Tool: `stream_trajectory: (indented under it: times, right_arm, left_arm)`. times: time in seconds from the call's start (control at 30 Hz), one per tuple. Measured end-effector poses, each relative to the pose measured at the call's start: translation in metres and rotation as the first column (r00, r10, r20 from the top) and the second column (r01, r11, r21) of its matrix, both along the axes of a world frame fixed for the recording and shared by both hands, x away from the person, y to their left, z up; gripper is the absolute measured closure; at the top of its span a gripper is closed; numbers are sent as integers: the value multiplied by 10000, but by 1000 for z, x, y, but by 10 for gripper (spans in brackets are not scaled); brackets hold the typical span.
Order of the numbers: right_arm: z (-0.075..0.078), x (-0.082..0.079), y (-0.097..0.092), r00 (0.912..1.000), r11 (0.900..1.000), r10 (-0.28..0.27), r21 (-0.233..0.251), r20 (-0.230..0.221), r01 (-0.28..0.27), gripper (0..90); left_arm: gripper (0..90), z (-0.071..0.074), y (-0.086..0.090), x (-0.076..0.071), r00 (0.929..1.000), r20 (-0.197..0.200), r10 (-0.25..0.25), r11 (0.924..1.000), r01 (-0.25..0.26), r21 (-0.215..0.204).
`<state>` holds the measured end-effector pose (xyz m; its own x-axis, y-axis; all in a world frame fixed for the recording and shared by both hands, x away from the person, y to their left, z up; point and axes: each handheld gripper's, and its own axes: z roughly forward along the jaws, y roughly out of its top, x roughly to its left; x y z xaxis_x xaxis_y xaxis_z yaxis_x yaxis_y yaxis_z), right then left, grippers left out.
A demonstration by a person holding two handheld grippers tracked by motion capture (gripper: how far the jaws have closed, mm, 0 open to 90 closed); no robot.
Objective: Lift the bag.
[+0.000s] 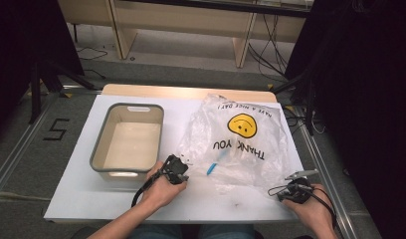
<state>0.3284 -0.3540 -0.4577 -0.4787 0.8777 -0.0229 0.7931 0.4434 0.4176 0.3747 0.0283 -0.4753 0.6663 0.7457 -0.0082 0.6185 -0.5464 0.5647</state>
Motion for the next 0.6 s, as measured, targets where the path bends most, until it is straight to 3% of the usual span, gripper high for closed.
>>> stream_trajectory:
  times: [0.1, 0.3, 0.6]
  right_arm:
    - [0, 0, 0, 10000, 10000, 19, 45, -33, -19, 868]
    - [1, 1, 0, 9999, 9999, -36, 155, 120, 34, 900]
    - [15, 0, -6, 9913, 9899, -618, 1338, 1161, 461, 900]
  left_arm:
    - [871, 1, 0, -3, 9992, 390, -78, 9998, 72, 158]
    - [891, 13, 2, -7, 9952, 977, 12, 9992, 27, -395]
    - [893, 32, 5, -13, 9744, 2243, -129, 9944, 359, -989]
